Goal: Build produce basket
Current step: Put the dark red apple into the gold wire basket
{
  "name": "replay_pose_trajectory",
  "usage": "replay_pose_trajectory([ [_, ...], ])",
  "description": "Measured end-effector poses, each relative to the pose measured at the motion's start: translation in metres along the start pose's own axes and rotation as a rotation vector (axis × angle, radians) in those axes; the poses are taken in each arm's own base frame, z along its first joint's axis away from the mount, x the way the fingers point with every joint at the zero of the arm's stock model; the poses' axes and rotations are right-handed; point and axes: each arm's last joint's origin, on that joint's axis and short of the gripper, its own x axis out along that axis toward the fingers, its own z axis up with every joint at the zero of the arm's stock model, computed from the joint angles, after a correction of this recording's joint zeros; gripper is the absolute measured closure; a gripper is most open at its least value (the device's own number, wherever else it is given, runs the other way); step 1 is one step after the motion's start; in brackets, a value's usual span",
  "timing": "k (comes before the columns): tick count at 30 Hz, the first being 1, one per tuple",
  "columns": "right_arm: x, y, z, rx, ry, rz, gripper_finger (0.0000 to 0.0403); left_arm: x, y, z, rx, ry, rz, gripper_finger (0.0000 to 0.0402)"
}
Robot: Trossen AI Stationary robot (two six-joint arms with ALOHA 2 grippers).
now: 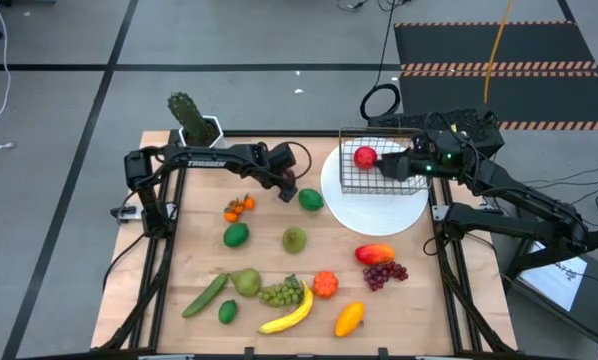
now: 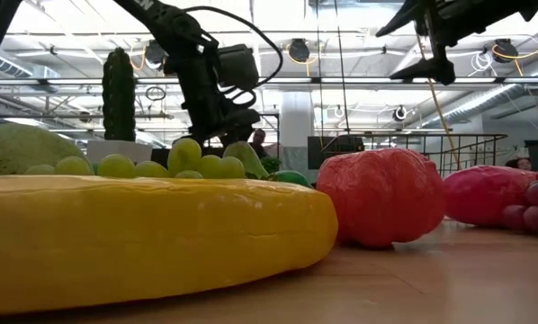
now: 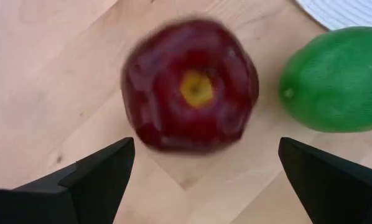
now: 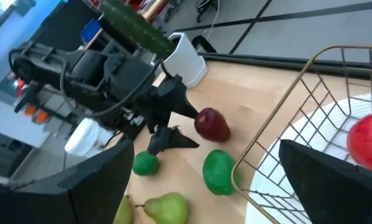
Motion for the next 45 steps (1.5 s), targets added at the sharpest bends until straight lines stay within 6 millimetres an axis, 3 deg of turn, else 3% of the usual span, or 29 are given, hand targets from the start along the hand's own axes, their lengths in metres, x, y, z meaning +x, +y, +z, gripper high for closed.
replay_pose_trajectory([
  [28, 0.006, -0.004, 0.001, 0.161, -0.051, -0.088, 0.0007, 0.0, 0.008, 0.013, 0.258, -0.079, -0.042, 0.0006],
  [32, 0.007, -0.002, -0.001, 0.174, -0.038, -0.075, 0.0007, -0.001, 0.008, 0.015, 0.275, -0.093, -0.046, 0.0032],
  [40, 0.008, 0.003, -0.004, 0.171, -0.048, -0.082, 0.0007, -0.001, 0.008, 0.015, 0.285, -0.095, -0.047, 0.0122],
  [45, 0.009, 0.002, -0.004, 0.167, -0.06, -0.101, 0.0007, -0.001, 0.007, 0.015, 0.284, -0.09, -0.06, 0.0139],
])
